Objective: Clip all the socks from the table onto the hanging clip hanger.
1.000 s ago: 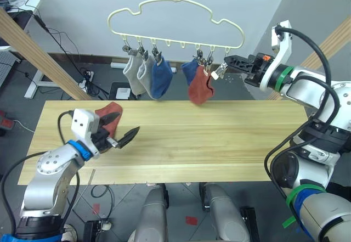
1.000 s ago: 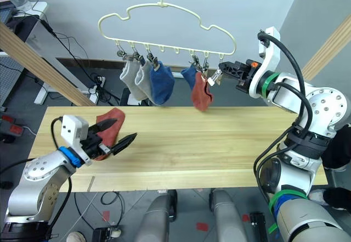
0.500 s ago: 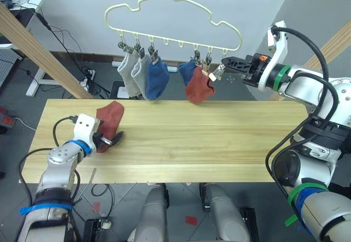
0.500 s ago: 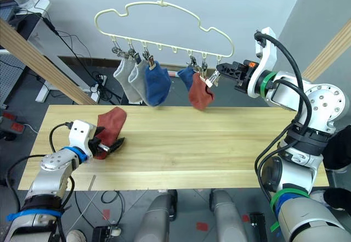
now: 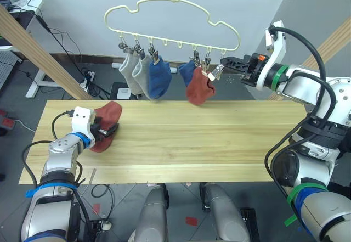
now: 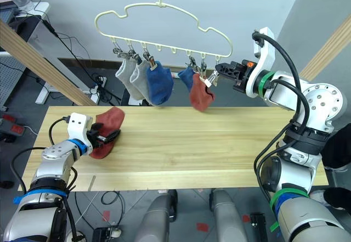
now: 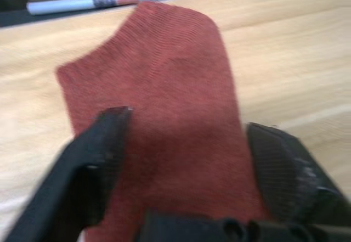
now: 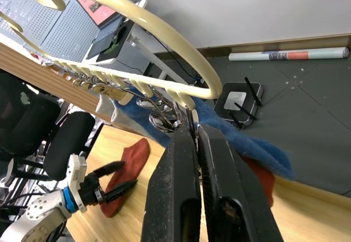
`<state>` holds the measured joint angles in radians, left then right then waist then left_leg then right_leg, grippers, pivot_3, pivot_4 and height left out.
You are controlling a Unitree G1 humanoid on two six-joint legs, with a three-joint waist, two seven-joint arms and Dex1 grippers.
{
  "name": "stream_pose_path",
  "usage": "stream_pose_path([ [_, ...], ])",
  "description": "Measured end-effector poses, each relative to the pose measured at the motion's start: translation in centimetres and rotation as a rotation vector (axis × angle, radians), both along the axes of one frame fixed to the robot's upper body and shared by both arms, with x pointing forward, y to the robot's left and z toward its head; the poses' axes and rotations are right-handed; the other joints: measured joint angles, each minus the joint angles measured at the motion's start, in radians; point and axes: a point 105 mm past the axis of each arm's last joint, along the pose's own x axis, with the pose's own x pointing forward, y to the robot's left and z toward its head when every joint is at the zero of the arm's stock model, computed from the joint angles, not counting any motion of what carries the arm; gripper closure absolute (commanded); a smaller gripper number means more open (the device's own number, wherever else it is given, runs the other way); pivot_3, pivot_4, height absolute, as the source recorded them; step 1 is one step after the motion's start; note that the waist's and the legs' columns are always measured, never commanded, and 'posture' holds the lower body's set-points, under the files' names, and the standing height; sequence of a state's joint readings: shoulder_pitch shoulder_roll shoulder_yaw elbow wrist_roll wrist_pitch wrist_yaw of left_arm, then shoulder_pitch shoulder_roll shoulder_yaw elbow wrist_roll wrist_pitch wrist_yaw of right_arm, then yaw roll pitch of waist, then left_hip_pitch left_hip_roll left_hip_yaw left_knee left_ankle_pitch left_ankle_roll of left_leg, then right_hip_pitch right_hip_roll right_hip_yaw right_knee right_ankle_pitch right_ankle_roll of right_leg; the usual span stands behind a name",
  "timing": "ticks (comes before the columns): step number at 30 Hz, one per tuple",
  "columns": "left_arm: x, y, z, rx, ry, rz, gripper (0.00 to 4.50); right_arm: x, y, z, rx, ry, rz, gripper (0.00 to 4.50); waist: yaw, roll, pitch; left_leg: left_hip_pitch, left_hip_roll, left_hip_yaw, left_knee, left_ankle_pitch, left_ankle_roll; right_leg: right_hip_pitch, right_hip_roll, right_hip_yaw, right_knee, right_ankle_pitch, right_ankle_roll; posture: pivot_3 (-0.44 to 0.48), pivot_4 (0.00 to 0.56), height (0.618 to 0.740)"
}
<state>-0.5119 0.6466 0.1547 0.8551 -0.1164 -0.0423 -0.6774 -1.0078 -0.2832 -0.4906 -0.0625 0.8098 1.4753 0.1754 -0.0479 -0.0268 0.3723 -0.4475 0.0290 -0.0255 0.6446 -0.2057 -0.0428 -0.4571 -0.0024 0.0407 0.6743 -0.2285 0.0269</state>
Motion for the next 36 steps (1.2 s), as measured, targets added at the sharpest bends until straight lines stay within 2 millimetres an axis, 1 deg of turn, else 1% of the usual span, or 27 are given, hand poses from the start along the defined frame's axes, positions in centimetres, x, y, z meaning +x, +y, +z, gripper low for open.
stream_pose_path([
  [2, -0.1, -0.4, -0.1, -0.008, 0.009, -0.018, 2.17, 0.0, 0.0, 0.0, 0.001, -0.002, -0.002, 4.5, 0.0, 0.0, 0.0, 0.0, 0.0, 0.0, 0.0, 0.0, 0.0, 0.0, 0.0, 0.0, 0.001, 0.0, 0.0, -0.084, 0.392, 0.74],
  [4, -0.3, -0.8, -0.2, -0.008, 0.014, -0.035, 2.56, 0.0, 0.0, 0.1, 0.003, -0.004, -0.003, 4.5, -0.001, 0.0, 0.0, 0.001, 0.0, 0.0, 0.0, 0.0, 0.0, 0.0, 0.0, 0.0, 0.002, 0.0, 0.0, -0.083, 0.391, 0.74],
  [7, -0.3, -1.1, -0.3, -0.013, 0.022, -0.048, 3.04, 0.1, 0.1, 0.1, 0.004, -0.004, -0.002, 4.5, -0.001, 0.0, 0.0, 0.001, 0.0, 0.0, 0.0, 0.0, 0.0, 0.0, 0.0, 0.0, 0.002, 0.0, 0.0, -0.081, 0.393, 0.74],
  [9, -0.4, -1.5, -0.2, -0.011, 0.023, -0.063, 3.28, 0.1, 0.2, 0.0, 0.007, -0.004, -0.001, 4.5, -0.001, 0.0, 0.0, 0.001, 0.0, 0.0, 0.0, 0.0, 0.0, 0.0, 0.0, 0.0, 0.002, 0.0, 0.0, -0.082, 0.393, 0.74],
  [14, -0.8, -3.2, -0.1, -0.023, 0.025, -0.125, 3.87, 0.1, 0.2, 0.1, 0.01, -0.007, -0.002, 4.5, -0.001, 0.0, 0.0, 0.0, 0.0, 0.0, 0.0, 0.0, 0.0, 0.0, 0.0, 0.0, 0.002, 0.0, 0.0, -0.082, 0.392, 0.74],
  [15, -1.1, -4.0, -0.1, -0.033, 0.025, -0.156, 4.08, 0.1, 0.2, 0.1, 0.012, -0.008, -0.003, 4.5, -0.002, 0.0, 0.0, 0.0, 0.0, 0.0, 0.0, 0.0, 0.0, 0.0, 0.0, 0.0, 0.001, 0.0, 0.0, -0.082, 0.392, 0.74],
  [16, -1.2, -4.6, -0.1, -0.037, 0.027, -0.18, 4.39, 0.2, 0.2, 0.1, 0.012, -0.009, -0.004, 4.5, -0.002, 0.0, 0.0, 0.0, 0.0, 0.0, 0.0, 0.0, 0.0, 0.0, 0.0, 0.0, 0.001, 0.0, 0.0, -0.083, 0.392, 0.74],
  [18, -1.7, -6.2, 0.4, -0.06, 0.014, -0.246, 4.45, 0.2, 0.2, 0.1, 0.014, -0.008, -0.004, 4.5, -0.003, 0.0, 0.0, -0.001, 0.0, 0.0, 0.0, 0.0, 0.0, 0.0, 0.0, 0.0, 0.0, 0.0, 0.0, -0.083, 0.395, 0.74],
  [19, -2.2, -7.3, 1.1, -0.063, -0.009, -0.306, 4.45, 0.2, 0.2, 0.1, 0.014, -0.008, -0.004, 4.5, -0.003, 0.0, 0.0, -0.001, 0.001, 0.0, 0.0, 0.0, 0.0, -0.001, 0.0, 0.0, 0.0, 0.0, 0.0, -0.083, 0.395, 0.74],
  [21, -3.6, -10.7, 3.5, -0.052, -0.091, -0.482, 4.45, 0.2, 0.1, 0.0, 0.015, -0.007, -0.004, 4.5, -0.002, 0.0, 0.0, -0.002, 0.0, 0.0, -0.001, 0.0, 0.0, -0.001, -0.001, 0.0, -0.001, 0.0, -0.001, -0.083, 0.394, 0.74],
  [24, -4.9, -13.6, 6.8, -0.063, -0.196, -0.618, 4.45, 0.2, 0.2, 0.0, 0.015, -0.005, 0.0, 4.5, -0.002, 0.0, 0.0, -0.002, 0.0, 0.0, -0.001, 0.0, 0.0, -0.001, -0.001, 0.0, -0.001, 0.0, 0.0, -0.083, 0.395, 0.74],
  [26, -5.6, -14.8, 8.2, -0.064, -0.247, -0.672, 4.45, 0.2, 0.1, 0.0, 0.016, -0.004, 0.0, 4.5, -0.005, 0.0, 0.0, -0.002, 0.0, 0.0, -0.001, 0.0, 0.0, -0.001, -0.001, 0.0, -0.001, 0.0, 0.0, -0.084, 0.393, 0.74],
  [31, -6.7, -17.3, 10.7, -0.098, -0.376, -0.773, 4.45, 0.2, 0.1, -0.1, 0.022, 0.009, 0.009, 4.5, -0.004, 0.0, 0.0, -0.002, 0.0, 0.0, 0.0, 0.0, 0.0, -0.001, 0.0, 0.0, -0.001, 0.0, 0.0, -0.09, 0.388, 0.74],
  [34, -6.9, -18.3, 11.6, -0.084, -0.452, -0.819, 4.45, 0.1, 0.2, -0.2, 0.045, 0.03, 0.029, 4.5, -0.005, 0.0, 0.0, -0.002, 0.0, 0.001, 0.0, 0.0, 0.0, -0.001, 0.0, 0.0, -0.002, 0.0, 0.0, -0.093, 0.387, 0.74],
  [36, -7.0, -18.7, 11.6, -0.062, -0.48, -0.834, 4.45, 0.0, 0.2, -0.1, 0.064, 0.053, 0.043, 4.5, -0.006, 0.0, 0.0, -0.002, 0.0, 0.001, 0.0, 0.0, 0.0, -0.001, 0.0, 0.0, -0.002, 0.0, 0.0, -0.102, 0.385, 0.74],
])
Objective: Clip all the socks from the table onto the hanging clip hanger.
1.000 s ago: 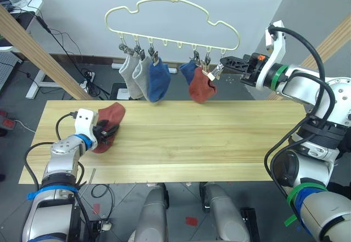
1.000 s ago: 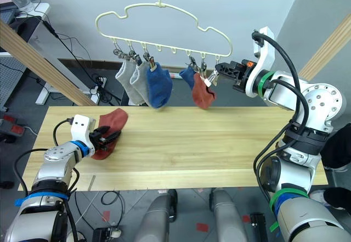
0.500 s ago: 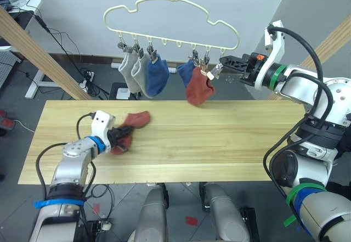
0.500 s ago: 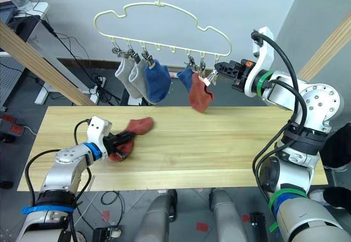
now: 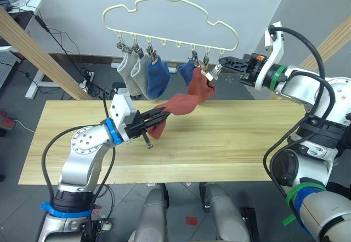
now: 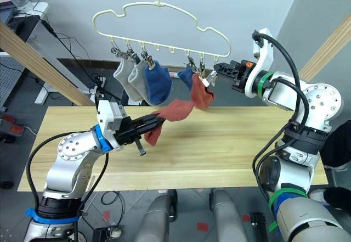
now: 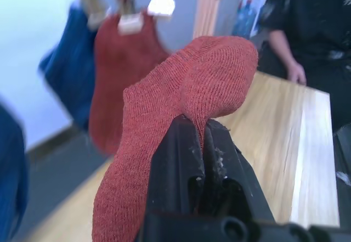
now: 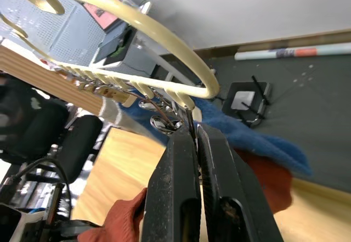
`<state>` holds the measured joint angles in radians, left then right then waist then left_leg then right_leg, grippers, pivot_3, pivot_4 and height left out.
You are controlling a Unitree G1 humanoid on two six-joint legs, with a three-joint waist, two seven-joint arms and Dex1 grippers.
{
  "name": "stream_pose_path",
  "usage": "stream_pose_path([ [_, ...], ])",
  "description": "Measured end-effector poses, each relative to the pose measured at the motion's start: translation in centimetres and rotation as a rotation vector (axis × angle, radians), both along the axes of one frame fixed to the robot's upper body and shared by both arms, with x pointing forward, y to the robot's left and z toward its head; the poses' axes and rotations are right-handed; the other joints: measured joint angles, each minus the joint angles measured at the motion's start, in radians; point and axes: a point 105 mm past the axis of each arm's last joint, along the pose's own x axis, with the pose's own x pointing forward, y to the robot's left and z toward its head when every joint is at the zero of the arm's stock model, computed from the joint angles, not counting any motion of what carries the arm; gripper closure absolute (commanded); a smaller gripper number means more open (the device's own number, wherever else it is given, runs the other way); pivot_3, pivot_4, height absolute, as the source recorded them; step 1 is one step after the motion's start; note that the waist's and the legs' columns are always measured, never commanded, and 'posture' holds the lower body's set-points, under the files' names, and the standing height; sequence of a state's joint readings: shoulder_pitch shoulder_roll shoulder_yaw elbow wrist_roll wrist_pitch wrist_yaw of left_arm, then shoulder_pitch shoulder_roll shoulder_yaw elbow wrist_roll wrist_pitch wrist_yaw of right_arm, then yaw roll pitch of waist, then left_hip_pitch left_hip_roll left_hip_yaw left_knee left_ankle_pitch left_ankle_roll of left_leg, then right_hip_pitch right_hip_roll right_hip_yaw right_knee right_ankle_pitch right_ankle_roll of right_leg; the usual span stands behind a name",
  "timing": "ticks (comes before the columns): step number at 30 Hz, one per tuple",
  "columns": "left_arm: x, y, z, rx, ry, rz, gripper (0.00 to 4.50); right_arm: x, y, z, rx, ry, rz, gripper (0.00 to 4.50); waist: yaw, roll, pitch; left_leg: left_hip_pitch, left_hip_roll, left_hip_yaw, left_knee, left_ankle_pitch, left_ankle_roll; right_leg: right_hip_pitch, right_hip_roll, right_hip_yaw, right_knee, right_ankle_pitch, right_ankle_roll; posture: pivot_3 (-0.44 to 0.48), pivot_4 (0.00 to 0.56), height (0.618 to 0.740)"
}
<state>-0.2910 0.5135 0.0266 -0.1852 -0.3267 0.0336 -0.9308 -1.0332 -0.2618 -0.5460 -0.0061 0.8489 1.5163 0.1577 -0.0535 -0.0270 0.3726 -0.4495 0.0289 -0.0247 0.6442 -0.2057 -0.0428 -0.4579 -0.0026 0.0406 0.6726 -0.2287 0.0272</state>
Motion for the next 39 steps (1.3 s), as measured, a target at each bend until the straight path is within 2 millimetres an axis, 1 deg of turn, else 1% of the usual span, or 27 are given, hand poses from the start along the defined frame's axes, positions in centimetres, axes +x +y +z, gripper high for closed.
stream_pose_path([
  [3, 0.6, -0.2, -0.2, 0.007, -0.04, 0.011, 4.45, -0.2, 0.0, 0.0, 0.022, 0.039, 0.029, 4.5, 0.001, 0.0, 0.0, 0.0, 0.0, 0.0, 0.0, 0.0, 0.0, 0.0, 0.0, -0.001, 0.0, 0.0, 0.0, -0.104, 0.384, 0.74],
  [6, 1.5, -1.2, 0.1, -0.005, -0.098, 0.008, 4.45, -0.4, 0.3, -0.2, 0.061, 0.081, 0.076, 4.5, 0.001, 0.0, 0.0, -0.001, 0.0, 0.001, 0.001, 0.0, 0.0, 0.0, 0.0, 0.0, -0.001, 0.0, 0.0, -0.11, 0.384, 0.74],
  [8, 1.7, -1.5, 0.2, -0.005, -0.123, 0.004, 4.45, -0.5, 0.4, -0.2, 0.067, 0.086, 0.097, 4.5, -0.002, 0.0, 0.0, -0.001, 0.0, 0.001, 0.0, 0.0, 0.0, 0.0, 0.0, 0.001, -0.001, 0.0, 0.0, -0.114, 0.383, 0.74],
  [12, 2.5, -1.5, 0.3, 0.003, -0.169, 0.031, 4.45, -1.0, -0.1, 0.1, 0.063, 0.085, 0.12, 4.5, -0.005, 0.0, 0.0, -0.001, 0.0, 0.0, 0.0, 0.0, 0.001, 0.0, 0.0, 0.0, -0.001, 0.0, 0.0, -0.117, 0.383, 0.74],
  [14, 3.0, -1.5, 0.3, 0.009, -0.186, 0.045, 4.45, -1.0, 0.1, 0.1, 0.068, 0.095, 0.131, 4.5, -0.007, 0.0, 0.0, -0.001, 0.0, 0.001, 0.0, 0.0, 0.001, 0.0, 0.0, 0.0, -0.001, 0.0, 0.0, -0.117, 0.383, 0.74],
  [19, 3.4, -1.7, 0.7, -0.015, -0.217, 0.053, 4.45, -1.2, 0.3, -0.1, 0.055, 0.107, 0.147, 4.5, -0.007, 0.0, 0.0, -0.001, 0.0, 0.0, 0.0, 0.0, 0.001, 0.0, 0.0, 0.0, -0.001, 0.0, 0.0, -0.116, 0.386, 0.74],
  [24, 3.7, -2.0, 1.7, -0.027, -0.268, 0.053, 4.45, -1.4, 0.4, -0.2, 0.057, 0.117, 0.151, 4.5, -0.007, 0.0, 0.0, -0.002, 0.0, 0.0, 0.0, 0.0, 0.001, 0.0, 0.0, 0.0, -0.001, 0.0, 0.0, -0.114, 0.388, 0.74],
  [27, 4.0, -1.8, 1.7, -0.034, -0.268, 0.067, 4.45, -1.4, 0.5, -0.2, 0.055, 0.118, 0.149, 4.5, -0.007, 0.0, 0.0, -0.002, 0.0, 0.0, 0.0, 0.0, 0.001, 0.0, 0.0, 0.0, -0.001, 0.0, 0.0, -0.114, 0.389, 0.74],
  [34, 4.1, -2.0, 1.7, -0.034, -0.276, 0.066, 4.45, -1.4, 0.6, -0.2, 0.063, 0.127, 0.153, 4.5, -0.006, 0.0, 0.0, -0.002, 0.0, 0.0, 0.0, 0.0, 0.001, 0.0, 0.0, 0.0, -0.001, 0.0, 0.0, -0.11, 0.389, 0.74],
  [36, 4.1, -2.2, 1.7, -0.034, -0.274, 0.061, 4.5, -1.5, 0.7, -0.2, 0.069, 0.129, 0.163, 4.01, -0.006, 0.0, 0.0, -0.002, 0.0, 0.0, 0.0, 0.0, 0.001, 0.0, 0.0, 0.0, -0.001, 0.0, 0.0, -0.109, 0.388, 0.74],
  [37, 4.1, -2.2, 1.7, -0.034, -0.274, 0.061, 4.5, -1.5, 0.7, -0.2, 0.069, 0.132, 0.164, 3.84, -0.007, 0.0, 0.0, -0.002, 0.0, 0.0, 0.0, 0.0, 0.001, 0.0, 0.0, 0.0, -0.001, 0.0, 0.0, -0.106, 0.389, 0.74],
  [39, 4.1, -2.2, 1.7, -0.033, -0.274, 0.06, 4.5, -1.5, 0.7, -0.3, 0.066, 0.137, 0.161, 3.08, -0.007, 0.0, 0.0, -0.002, 0.0, 0.0, 0.0, 0.0, 0.001, 0.0, 0.001, 0.0, -0.001, 0.0, 0.0, -0.102, 0.389, 0.74],
])
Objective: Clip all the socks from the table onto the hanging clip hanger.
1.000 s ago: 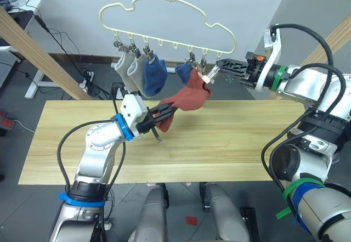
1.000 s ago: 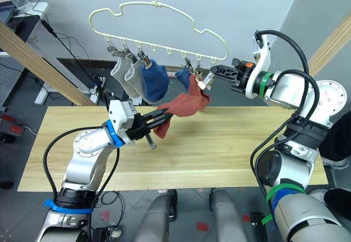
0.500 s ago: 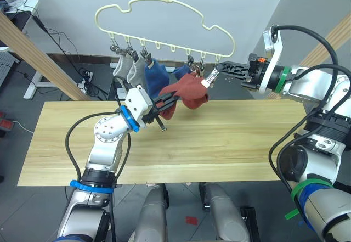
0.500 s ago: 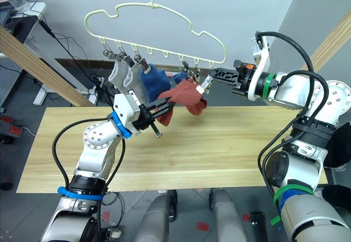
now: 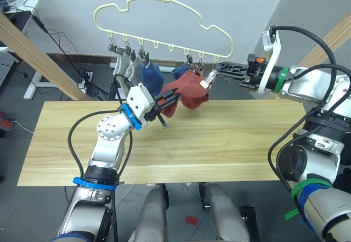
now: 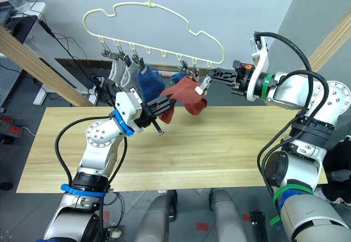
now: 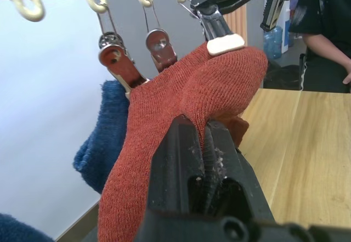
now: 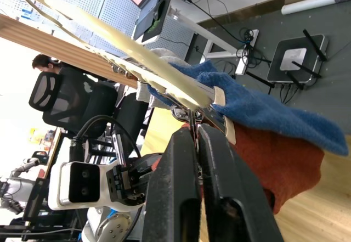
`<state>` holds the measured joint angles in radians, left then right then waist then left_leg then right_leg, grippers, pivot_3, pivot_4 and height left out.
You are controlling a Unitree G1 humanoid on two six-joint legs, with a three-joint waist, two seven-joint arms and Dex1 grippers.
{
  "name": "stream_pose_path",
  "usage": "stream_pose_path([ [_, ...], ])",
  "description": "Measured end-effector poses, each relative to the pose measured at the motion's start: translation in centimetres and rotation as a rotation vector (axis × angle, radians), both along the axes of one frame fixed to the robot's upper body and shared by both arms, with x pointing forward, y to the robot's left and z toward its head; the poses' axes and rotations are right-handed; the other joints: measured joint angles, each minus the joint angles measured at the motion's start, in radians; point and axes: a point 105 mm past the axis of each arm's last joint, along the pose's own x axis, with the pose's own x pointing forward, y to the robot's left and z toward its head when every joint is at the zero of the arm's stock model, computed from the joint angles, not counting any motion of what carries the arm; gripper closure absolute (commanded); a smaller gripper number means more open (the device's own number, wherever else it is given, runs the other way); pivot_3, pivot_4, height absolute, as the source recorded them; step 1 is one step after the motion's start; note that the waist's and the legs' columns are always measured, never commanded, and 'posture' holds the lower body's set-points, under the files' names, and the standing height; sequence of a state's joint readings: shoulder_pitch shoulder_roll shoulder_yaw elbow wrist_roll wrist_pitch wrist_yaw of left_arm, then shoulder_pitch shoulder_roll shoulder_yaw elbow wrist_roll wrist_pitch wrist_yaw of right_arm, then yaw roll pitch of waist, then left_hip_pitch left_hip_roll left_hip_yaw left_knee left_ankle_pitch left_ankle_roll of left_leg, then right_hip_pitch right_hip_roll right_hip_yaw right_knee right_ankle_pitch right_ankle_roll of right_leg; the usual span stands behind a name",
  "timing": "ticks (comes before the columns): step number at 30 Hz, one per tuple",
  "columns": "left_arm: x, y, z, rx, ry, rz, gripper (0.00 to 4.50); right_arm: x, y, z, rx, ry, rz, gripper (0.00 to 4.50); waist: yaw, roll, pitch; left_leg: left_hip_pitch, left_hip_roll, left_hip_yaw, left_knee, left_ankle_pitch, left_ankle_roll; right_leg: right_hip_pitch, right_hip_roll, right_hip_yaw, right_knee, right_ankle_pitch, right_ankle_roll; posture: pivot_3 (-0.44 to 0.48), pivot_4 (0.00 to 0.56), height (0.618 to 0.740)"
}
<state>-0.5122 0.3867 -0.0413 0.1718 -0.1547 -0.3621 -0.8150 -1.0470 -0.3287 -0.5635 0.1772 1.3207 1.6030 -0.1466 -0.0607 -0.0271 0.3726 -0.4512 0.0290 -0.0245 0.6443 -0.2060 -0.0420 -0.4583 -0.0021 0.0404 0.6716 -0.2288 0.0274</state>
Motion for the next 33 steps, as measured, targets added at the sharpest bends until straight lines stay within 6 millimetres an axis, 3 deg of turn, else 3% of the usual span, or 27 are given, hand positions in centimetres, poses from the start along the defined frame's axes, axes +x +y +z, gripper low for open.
stream_pose_path([
  [7, 0.0, -0.8, 0.1, -0.006, 0.004, -0.02, 4.5, -0.5, 0.5, -0.5, 0.003, 0.008, 0.034, 0.66, -0.001, 0.0, 0.0, 0.0, 0.0, 0.0, 0.0, 0.0, 0.0, 0.0, 0.0, 0.0, 0.0, 0.0, 0.0, -0.104, 0.387, 0.74],
  [9, -0.2, -1.4, 0.0, -0.005, 0.008, -0.041, 4.5, -1.0, -0.1, -1.2, -0.077, -0.018, 0.019, 0.02, 0.004, 0.0, 0.0, -0.001, 0.0, -0.001, 0.0, 0.0, 0.0, 0.0, 0.0, -0.001, -0.001, 0.0, 0.001, -0.107, 0.387, 0.74],
  [11, -0.2, -1.7, -0.2, -0.006, 0.019, -0.046, 4.5, -2.1, -1.3, -2.2, -0.208, -0.065, -0.004, 0.02, 0.006, 0.0, 0.0, -0.002, 0.0, -0.001, 0.0, 0.0, 0.0, 0.0, 0.0, -0.001, -0.004, 0.0, 0.001, -0.113, 0.386, 0.74],
  [17, 0.5, -3.3, -0.5, -0.042, 0.134, -0.081, 2.91, -3.8, -3.0, -3.2, -0.425, -0.256, -0.078, 0.0, 0.0, 0.0, 0.0, -0.002, -0.001, 0.0, 0.0, -0.001, 0.001, 0.001, 0.001, 0.0, -0.008, 0.0, 0.002, -0.142, 0.382, 0.74],
  [20, 0.9, -3.4, -1.1, -0.058, 0.236, -0.09, 2.0, -4.7, -3.1, -3.1, -0.495, -0.39, -0.087, 0.0, -0.009, 0.0, 0.0, -0.002, -0.001, 0.0, 0.0, -0.001, 0.001, 0.001, 0.002, 0.0, -0.008, 0.0, 0.003, -0.147, 0.372, 0.74],
  [22, 1.1, -2.9, -2.0, -0.064, 0.333, -0.089, 1.36, -5.1, -3.2, -4.1, -0.533, -0.429, -0.086, 0.0, -0.016, 0.0, 0.0, -0.001, -0.001, 0.0, 0.0, 0.0, 0.001, 0.001, 0.004, 0.0, -0.008, 0.0, 0.003, -0.146, 0.37, 0.74],
  [26, 1.1, -0.7, -3.6, -0.048, 0.486, -0.055, 0.14, -5.2, -3.2, -5.3, -0.572, -0.496, -0.085, 0.0, -0.028, 0.0, 0.0, 0.0, 0.0, 0.001, 0.0, 0.0, 0.001, 0.001, 0.007, 0.001, -0.007, 0.0, 0.003, -0.12, 0.361, 0.74],
  [33, 0.1, 6.5, -5.3, -0.093, 0.645, 0.154, 0.02, -5.1, -3.8, -6.9, -0.623, -0.604, -0.105, 0.0, -0.025, 0.0, 0.0, 0.0, 0.002, 0.001, 0.0, 0.0, 0.0, 0.001, 0.007, 0.001, -0.007, 0.0, 0.003, -0.071, 0.352, 0.74],
])
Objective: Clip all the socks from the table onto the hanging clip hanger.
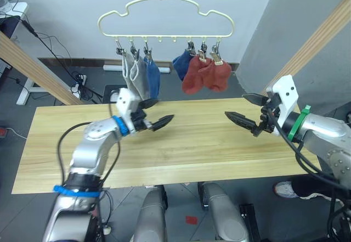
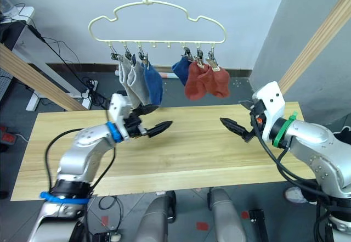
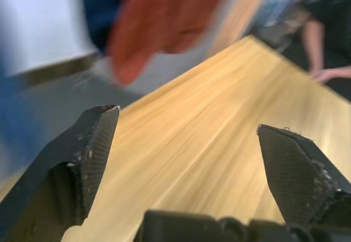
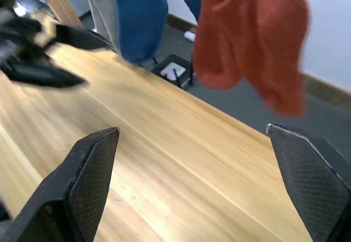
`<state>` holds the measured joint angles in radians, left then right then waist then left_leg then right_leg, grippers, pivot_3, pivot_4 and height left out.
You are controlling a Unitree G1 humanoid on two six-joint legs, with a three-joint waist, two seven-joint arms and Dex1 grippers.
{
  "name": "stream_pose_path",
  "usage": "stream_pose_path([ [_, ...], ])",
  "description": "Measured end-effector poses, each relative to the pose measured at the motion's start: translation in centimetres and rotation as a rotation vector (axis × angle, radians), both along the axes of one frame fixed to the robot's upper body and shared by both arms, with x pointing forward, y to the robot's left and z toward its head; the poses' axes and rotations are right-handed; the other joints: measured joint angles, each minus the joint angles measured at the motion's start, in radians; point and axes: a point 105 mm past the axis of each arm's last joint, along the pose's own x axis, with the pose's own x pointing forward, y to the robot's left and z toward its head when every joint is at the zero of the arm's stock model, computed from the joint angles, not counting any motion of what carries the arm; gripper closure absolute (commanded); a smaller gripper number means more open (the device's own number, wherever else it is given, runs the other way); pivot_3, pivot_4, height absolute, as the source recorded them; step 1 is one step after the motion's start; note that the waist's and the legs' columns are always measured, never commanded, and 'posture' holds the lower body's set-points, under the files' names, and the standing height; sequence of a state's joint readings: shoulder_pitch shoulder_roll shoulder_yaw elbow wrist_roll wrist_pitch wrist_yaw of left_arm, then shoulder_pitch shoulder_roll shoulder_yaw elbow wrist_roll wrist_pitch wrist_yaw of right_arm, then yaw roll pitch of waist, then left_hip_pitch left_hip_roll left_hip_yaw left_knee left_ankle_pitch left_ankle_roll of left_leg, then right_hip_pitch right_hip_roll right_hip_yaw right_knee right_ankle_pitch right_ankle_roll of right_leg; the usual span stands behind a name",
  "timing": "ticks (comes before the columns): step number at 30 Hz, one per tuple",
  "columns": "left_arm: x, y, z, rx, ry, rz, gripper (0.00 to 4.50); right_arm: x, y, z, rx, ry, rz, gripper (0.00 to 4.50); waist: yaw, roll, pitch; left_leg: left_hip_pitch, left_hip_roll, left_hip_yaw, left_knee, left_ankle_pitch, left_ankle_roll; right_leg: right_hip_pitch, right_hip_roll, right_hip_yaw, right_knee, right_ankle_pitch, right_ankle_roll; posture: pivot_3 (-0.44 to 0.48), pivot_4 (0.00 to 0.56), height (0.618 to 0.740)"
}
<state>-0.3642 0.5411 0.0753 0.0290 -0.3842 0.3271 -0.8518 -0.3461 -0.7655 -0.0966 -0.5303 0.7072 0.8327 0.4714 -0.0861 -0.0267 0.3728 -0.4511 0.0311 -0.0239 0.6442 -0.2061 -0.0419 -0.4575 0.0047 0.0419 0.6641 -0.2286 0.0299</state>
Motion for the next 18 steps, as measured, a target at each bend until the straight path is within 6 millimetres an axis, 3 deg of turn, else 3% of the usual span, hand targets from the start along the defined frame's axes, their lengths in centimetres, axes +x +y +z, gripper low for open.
stream_pose_path([
  [5, -2.4, 4.5, -0.1, -0.006, 0.04, 0.191, 0.02, 0.4, -0.5, -0.5, -0.015, -0.049, -0.009, 0.0, 0.013, 0.0, 0.0, 0.0, 0.0, 0.0, 0.0, 0.0, 0.0, 0.001, -0.005, 0.0, 0.0, 0.0, 0.0, -0.043, 0.348, 0.74],
  [11, -4.6, 7.0, 0.7, 0.054, 0.02, 0.354, 0.02, 0.6, -0.4, -1.6, -0.027, -0.045, 0.015, 0.0, 0.044, -0.001, -0.001, 0.0, -0.001, 0.0, 0.001, 0.0, 0.0, 0.001, -0.007, 0.0, -0.001, 0.001, 0.002, 0.041, 0.325, 0.74],
  [18, -5.3, 8.7, 0.5, 0.172, 0.001, 0.461, 0.02, 0.8, -0.6, -2.1, -0.018, -0.04, 0.011, 0.0, 0.064, -0.002, -0.002, 0.0, -0.001, -0.001, 0.001, 0.001, -0.001, 0.001, -0.007, -0.001, 0.0, 0.001, 0.002, 0.088, 0.318, 0.74],
])
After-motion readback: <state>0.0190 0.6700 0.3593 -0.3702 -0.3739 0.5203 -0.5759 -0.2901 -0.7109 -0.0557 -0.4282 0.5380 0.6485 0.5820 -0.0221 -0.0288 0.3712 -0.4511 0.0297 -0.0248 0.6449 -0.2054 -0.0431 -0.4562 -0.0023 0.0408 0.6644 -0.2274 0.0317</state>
